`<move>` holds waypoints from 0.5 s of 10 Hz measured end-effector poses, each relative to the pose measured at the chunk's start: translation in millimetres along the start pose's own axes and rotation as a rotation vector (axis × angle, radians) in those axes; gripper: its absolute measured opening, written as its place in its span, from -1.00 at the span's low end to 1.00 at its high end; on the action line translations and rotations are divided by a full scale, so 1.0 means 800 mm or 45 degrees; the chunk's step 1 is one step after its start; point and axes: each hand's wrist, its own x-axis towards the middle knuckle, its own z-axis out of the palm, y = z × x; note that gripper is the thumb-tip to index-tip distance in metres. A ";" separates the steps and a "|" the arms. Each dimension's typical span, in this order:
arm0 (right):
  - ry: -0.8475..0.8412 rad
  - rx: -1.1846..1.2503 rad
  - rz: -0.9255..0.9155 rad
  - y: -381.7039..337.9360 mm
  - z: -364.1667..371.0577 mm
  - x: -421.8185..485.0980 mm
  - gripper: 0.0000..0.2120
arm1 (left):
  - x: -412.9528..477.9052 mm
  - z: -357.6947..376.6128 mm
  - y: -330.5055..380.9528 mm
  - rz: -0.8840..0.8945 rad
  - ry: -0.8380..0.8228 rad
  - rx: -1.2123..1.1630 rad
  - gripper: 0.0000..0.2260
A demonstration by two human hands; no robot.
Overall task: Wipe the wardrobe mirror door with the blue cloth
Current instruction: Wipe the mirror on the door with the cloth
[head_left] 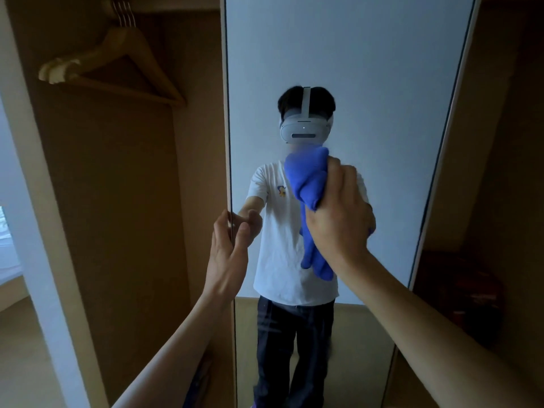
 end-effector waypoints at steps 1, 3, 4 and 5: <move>-0.043 0.006 -0.077 -0.030 0.019 -0.005 -0.44 | 0.003 -0.002 -0.009 -0.019 -0.042 -0.039 -0.61; -0.020 -0.186 -0.145 -0.085 0.059 -0.013 -0.57 | -0.001 -0.007 -0.004 -0.049 -0.051 -0.095 -0.47; 0.067 -0.127 -0.131 -0.111 0.073 -0.022 -0.58 | 0.000 -0.009 -0.003 -0.091 -0.035 -0.160 -0.67; 0.044 -0.097 -0.141 -0.117 0.079 -0.024 -0.55 | -0.002 -0.011 -0.002 -0.131 -0.035 -0.187 -0.69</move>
